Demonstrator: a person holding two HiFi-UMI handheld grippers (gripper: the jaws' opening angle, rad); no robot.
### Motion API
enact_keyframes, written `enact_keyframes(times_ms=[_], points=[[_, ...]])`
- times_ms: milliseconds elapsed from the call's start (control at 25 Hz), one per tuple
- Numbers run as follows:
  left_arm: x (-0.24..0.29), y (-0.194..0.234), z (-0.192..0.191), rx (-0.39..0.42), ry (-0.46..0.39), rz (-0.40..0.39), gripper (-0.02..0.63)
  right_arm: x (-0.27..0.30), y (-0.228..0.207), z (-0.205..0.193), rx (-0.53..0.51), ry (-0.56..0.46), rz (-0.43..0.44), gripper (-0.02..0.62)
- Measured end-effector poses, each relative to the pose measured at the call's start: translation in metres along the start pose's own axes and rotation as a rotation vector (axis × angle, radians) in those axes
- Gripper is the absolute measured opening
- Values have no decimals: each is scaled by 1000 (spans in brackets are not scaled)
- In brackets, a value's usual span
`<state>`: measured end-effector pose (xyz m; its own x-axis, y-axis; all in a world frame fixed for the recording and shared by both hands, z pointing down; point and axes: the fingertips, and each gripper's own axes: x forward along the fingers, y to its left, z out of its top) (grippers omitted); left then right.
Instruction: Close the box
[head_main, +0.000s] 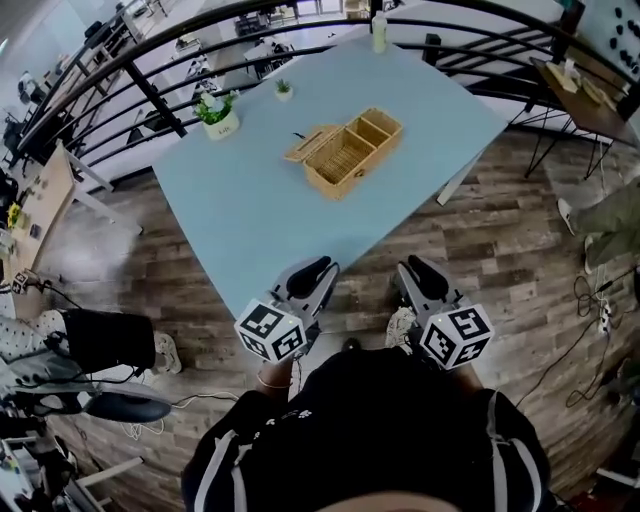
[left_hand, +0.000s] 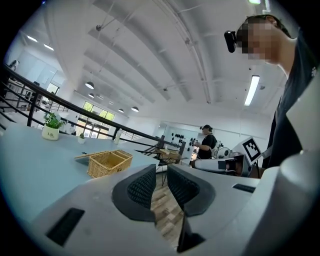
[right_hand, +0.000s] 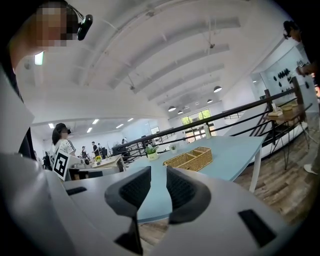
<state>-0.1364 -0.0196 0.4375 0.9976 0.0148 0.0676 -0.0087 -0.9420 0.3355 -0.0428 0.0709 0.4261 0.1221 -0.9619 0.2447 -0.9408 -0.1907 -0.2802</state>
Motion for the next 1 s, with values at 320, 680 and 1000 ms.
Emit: enact_keyframes(times_ms=[320, 680, 1000], points=[[23, 36, 8, -34, -23, 146, 52, 57, -35, 20, -3, 15, 124, 98], [79, 69, 31, -56, -64, 316, 61, 120, -91, 53, -28, 66, 294, 98], [139, 82, 40, -67, -72, 402, 69, 152, -141, 74, -32, 98, 393, 101]])
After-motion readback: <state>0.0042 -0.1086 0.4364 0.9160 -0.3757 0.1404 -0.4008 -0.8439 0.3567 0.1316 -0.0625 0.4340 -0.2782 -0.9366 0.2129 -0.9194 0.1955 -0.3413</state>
